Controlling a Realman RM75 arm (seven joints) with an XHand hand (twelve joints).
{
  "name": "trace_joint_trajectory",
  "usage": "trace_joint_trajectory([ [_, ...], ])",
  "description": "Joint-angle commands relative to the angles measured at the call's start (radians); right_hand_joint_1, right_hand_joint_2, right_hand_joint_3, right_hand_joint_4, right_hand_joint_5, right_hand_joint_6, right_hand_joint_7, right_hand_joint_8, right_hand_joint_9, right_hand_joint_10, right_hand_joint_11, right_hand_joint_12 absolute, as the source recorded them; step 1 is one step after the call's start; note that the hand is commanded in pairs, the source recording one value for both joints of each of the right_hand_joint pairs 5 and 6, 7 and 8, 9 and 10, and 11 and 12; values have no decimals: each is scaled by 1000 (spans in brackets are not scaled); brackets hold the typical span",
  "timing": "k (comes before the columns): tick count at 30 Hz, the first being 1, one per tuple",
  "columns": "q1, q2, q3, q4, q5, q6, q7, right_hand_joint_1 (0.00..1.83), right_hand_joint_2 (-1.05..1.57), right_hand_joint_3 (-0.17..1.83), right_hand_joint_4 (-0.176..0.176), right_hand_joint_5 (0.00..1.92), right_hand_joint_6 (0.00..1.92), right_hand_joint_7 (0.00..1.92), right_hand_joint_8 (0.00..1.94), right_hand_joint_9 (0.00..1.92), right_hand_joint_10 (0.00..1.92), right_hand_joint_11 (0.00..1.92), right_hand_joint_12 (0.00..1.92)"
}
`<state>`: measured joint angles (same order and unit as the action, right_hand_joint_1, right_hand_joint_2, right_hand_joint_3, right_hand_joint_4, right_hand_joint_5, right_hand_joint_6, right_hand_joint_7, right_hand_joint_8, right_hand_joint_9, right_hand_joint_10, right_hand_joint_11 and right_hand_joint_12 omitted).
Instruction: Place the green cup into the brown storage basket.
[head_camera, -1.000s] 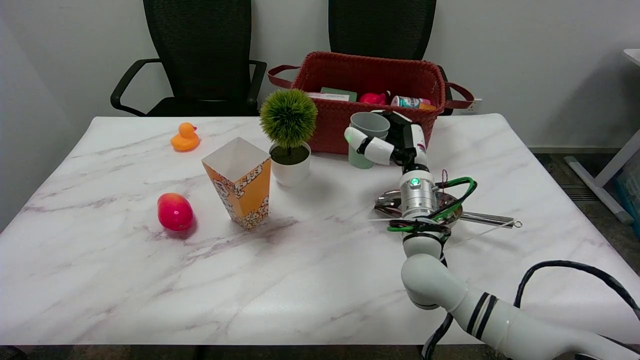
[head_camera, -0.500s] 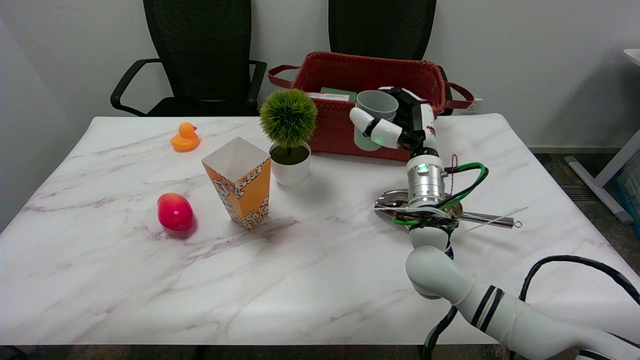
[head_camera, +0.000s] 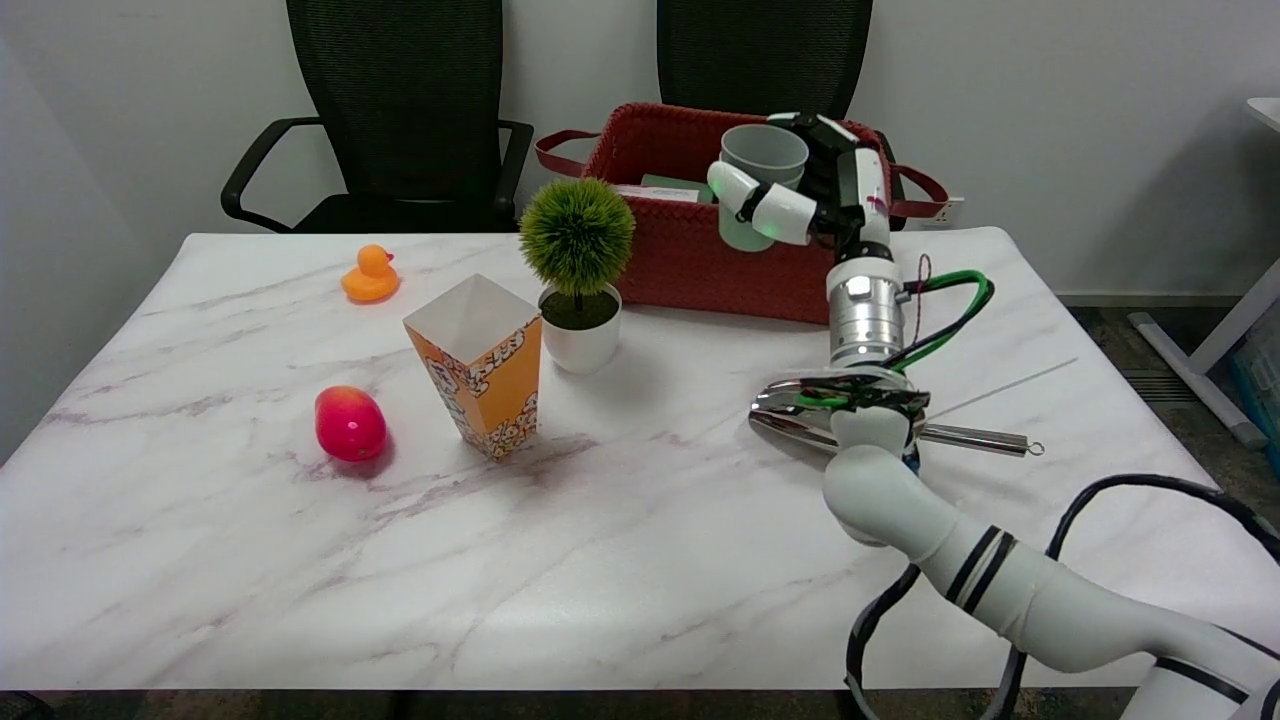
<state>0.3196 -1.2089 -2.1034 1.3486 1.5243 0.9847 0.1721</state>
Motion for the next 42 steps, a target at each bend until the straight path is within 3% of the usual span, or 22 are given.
trace_joint_trajectory([
  [1, 173, 23, 42, -139, -56, -118, 0, 1253, 700, 633, 0, 670, 670, 1312, 1312, 1149, 1149, 1037, 1037],
  [35, 561, -118, -36, -894, -222, -269, -1, 1213, 529, 623, 0, 625, 625, 1255, 1255, 1069, 1069, 941, 941],
  [42, 594, -129, -50, -957, -237, -302, -50, 1198, 520, 629, 0, 636, 636, 1247, 1247, 1048, 1048, 936, 936],
])
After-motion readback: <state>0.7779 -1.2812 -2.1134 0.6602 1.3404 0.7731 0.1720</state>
